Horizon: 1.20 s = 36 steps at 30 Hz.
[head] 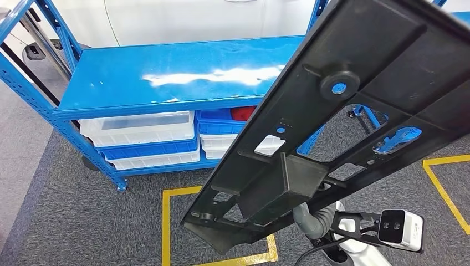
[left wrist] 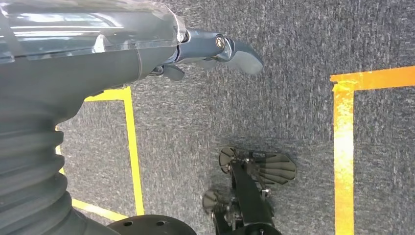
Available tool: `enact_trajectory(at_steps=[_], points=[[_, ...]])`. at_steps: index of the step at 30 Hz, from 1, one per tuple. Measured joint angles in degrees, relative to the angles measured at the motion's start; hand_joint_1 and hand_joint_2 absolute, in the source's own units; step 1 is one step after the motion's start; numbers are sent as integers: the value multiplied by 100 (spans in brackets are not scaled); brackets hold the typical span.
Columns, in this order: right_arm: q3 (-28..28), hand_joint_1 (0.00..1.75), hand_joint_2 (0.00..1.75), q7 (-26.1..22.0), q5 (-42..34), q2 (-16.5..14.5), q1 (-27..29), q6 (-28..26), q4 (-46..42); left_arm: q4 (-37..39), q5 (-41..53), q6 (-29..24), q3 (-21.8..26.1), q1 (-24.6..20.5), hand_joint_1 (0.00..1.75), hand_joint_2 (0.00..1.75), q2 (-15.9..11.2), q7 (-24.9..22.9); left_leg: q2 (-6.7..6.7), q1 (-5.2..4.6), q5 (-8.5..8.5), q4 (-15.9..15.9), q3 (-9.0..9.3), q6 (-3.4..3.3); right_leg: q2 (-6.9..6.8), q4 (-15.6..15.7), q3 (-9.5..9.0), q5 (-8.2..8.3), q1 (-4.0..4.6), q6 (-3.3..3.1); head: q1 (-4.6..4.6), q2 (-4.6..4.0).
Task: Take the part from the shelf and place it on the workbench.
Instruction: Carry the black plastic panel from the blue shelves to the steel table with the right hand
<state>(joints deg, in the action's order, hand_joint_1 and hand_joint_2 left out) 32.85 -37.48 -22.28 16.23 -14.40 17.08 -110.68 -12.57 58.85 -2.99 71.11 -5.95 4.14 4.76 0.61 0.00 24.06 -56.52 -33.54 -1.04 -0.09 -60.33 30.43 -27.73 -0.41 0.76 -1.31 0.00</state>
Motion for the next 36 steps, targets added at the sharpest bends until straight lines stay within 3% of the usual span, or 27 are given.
enact_trajectory(at_steps=[2,5,7,9,10,11,12,13,15,16,17,19,21,24,25,26,27,28,30,32,34,36], points=[[8,175,175,2,-32,-8,-96,-32,9,0,2,-6,4,-6,0,175,8,-7,3,-6,-49,-18,-44,62,-1,326,-166,-79,34,-50,0,0],[14,175,175,0,-55,-13,-187,-118,44,0,33,-1,5,-6,0,175,7,-10,-9,-14,-15,-98,-116,152,-20,428,-136,-27,-8,-157,0,0],[16,175,175,-3,-19,-13,-225,-232,60,0,75,10,2,-4,0,175,9,-17,-24,8,310,-554,-307,208,-34,460,-109,35,-32,-221,0,0],[21,175,175,-5,25,-10,-240,-315,75,0,115,28,-2,-2,0,175,16,-38,-25,42,717,-1333,-596,261,-14,452,-56,70,-27,-238,0,0],[24,175,175,-5,38,-8,-238,-332,86,0,126,37,-4,0,0,175,18,-49,-24,58,813,-1609,-682,283,7,440,-29,83,-25,-234,0,0],[28,175,175,-5,49,-3,-236,-344,99,0,130,46,-4,2,0,175,19,-57,-24,71,806,-1704,-679,300,33,421,-1,93,-27,-228,0,0],[33,175,175,-5,60,4,-234,-351,111,0,130,52,-5,2,0,175,19,-61,-28,85,688,-1564,-563,310,70,396,24,98,-30,-220,0,0],[37,175,175,-6,74,11,-232,-349,119,0,130,55,-5,1,0,175,19,-66,-55,101,505,-1231,-355,313,115,366,45,97,-35,-209,0,0],[44,175,175,-7,149,21,-219,-331,126,0,128,56,-4,0,0,175,20,-81,-236,128,283,-477,98,291,213,308,99,96,-35,-165,0,0],[47,175,175,-7,222,22,-205,-322,122,0,126,56,-4,1,0,175,20,-91,-314,133,259,-238,235,276,263,287,126,105,-36,-130,0,0],[49,175,175,-8,324,21,-181,-324,111,0,122,55,-5,3,0,175,21,-99,-357,131,295,-130,295,257,313,278,156,123,-37,-92,-1,0],[55,175,175,-9,543,20,-114,-351,70,0,116,53,-5,-2,0,175,24,-105,-278,134,300,-72,300,211,398,275,195,154,-38,-15,-1,0],[62,175,175,-9,704,22,-27,-359,27,0,116,54,-6,-16,0,175,30,-89,-170,152,272,-20,302,135,297,113,287,38,-35,39,0,0],[-35,175,175,-9,1001,24,423,-80,-109,0,110,28,-13,-4,0,175,32,-47,-19,142,243,5,289,56,76,-898,755,-481,-43,81,0,0],[-124,175,175,-10,1155,8,709,112,-202,0,99,-2,-15,13,0,175,33,-34,18,137,244,2,283,49,65,-1221,900,-589,-46,91,1,0],[-226,175,175,-10,1322,-16,997,324,-298,0,88,-39,-15,35,0,175,35,-24,58,135,248,-4,280,49,60,-1371,968,-596,-48,97,1,0],[-320,175,175,-10,1468,-51,1231,497,-385,0,75,-76,-15,57,0,175,38,-15,108,134,255,-15,279,55,45,-1288,929,-490,-49,98,1,0],[-394,175,175,-11,1570,-98,1384,606,-454,0,67,-109,-15,75,0,175,43,-3,171,134,266,-28,280,66,1,-999,791,-307,-49,96,1,0],[-486,175,175,-10,1662,-218,1497,666,-538,0,67,-170,-15,86,0,175,50,42,300,110,301,-68,282,117,-231,-226,420,27,-26,64,1,0],[-529,175,175,-9,1682,-406,1511,613,-572,0,84,-229,-17,78,0,175,38,113,414,73,331,-92,287,182,-355,148,263,122,4,-17,-1,0],[-534,175,175,-10,1638,-599,1456,521,-570,0,96,-275,-23,51,0,175,8,161,536,65,333,-85,305,250,-236,173,297,143,17,-121,-4,0],[-533,175,175,-10,1548,-744,1359,473,-566,0,85,-304,-28,14,0,175,-24,185,452,88,452,-208,272,314,-124,199,319,193,13,-214,-4,0]])
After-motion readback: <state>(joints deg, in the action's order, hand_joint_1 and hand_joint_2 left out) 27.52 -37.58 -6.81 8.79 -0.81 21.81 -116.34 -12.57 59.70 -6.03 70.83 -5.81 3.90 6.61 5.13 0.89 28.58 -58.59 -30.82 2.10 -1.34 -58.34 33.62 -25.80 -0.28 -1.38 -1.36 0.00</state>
